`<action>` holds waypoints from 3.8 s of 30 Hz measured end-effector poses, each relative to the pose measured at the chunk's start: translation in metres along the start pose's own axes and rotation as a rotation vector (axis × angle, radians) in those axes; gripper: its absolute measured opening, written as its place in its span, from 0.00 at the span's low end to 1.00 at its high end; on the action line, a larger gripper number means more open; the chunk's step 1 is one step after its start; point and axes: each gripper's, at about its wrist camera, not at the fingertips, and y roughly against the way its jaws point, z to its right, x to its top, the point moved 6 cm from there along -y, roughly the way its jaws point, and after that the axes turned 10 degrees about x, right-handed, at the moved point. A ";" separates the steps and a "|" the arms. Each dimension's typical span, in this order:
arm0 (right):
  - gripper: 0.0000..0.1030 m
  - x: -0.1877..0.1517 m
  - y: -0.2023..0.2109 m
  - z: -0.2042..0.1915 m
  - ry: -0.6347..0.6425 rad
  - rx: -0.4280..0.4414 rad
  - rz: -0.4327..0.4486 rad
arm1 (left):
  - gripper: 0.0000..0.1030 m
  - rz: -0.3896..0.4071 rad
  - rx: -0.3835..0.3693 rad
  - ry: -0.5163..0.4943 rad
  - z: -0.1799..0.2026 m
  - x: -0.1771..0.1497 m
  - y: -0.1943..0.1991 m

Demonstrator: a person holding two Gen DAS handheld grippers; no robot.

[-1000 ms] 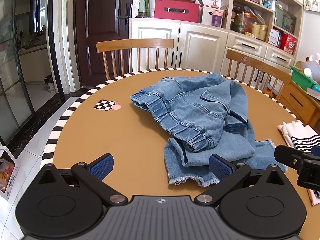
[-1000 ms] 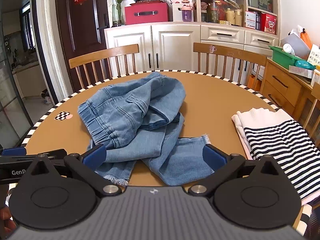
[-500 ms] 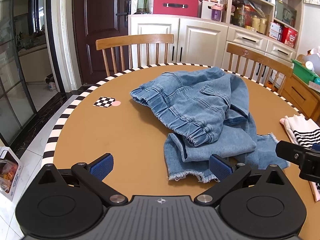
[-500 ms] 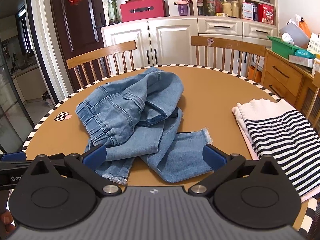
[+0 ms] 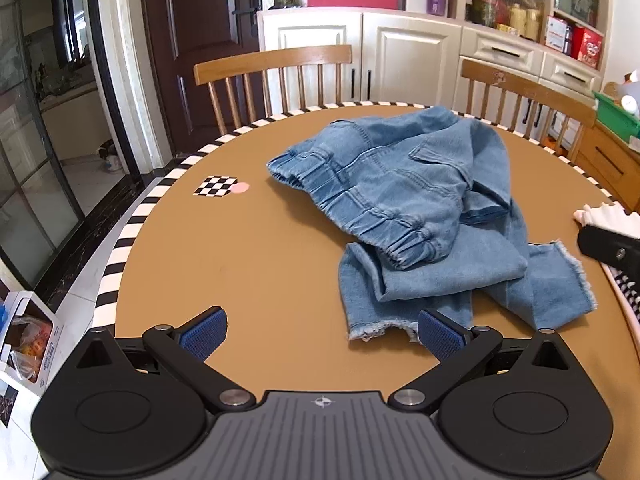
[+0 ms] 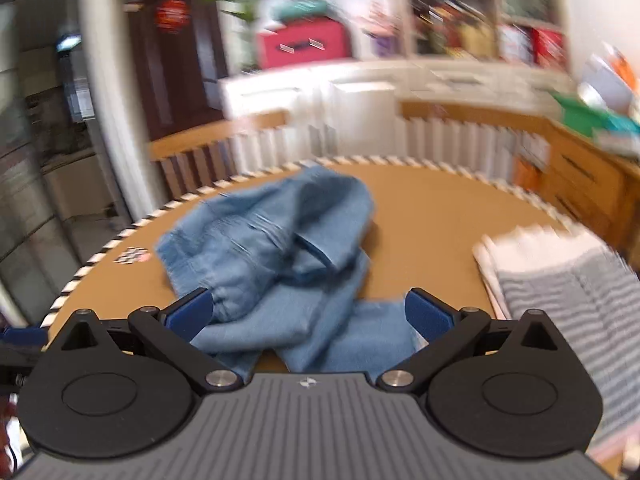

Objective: Fold clothes

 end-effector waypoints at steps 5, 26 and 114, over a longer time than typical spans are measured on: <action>0.93 0.003 -0.021 -0.013 0.220 0.120 0.013 | 1.00 -0.018 0.008 0.011 -0.006 0.003 -0.013; 0.45 -0.012 -0.153 -0.093 0.378 0.111 -0.365 | 0.95 0.098 -0.242 -0.259 -0.038 0.083 -0.160; 0.94 0.068 -0.120 0.128 -0.622 0.347 -0.213 | 1.00 -0.145 -0.974 -0.200 -0.073 0.186 -0.181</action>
